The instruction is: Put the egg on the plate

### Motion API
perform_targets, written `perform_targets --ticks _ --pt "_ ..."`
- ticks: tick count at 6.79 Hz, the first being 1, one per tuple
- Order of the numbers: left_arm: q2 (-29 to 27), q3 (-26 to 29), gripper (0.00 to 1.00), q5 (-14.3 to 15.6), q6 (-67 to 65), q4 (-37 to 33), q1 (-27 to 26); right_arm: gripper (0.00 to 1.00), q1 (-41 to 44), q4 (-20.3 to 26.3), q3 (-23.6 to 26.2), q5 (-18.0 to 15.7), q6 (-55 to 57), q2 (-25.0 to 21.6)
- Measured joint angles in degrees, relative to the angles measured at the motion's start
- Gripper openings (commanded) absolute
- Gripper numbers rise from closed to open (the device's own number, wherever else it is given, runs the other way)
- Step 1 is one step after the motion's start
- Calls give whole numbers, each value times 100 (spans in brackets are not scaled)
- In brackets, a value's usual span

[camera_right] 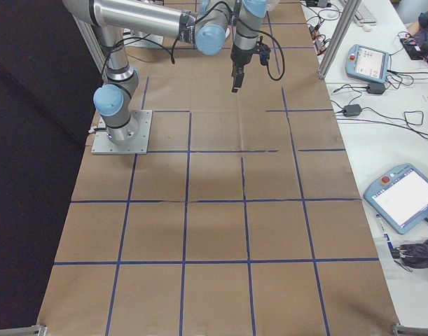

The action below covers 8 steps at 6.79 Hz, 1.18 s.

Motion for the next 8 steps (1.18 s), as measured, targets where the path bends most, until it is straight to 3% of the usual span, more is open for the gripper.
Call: perform_targets --ticks 6,7,8 --pt "-238 281 91 -191 86 -17 11 100 0 0 0 0 0 0" --pt "-267 285 89 -191 84 -22 16 100 0 0 0 0 0 0" --pt "-288 288 81 -191 78 -23 19 100 0 0 0 0 0 0"
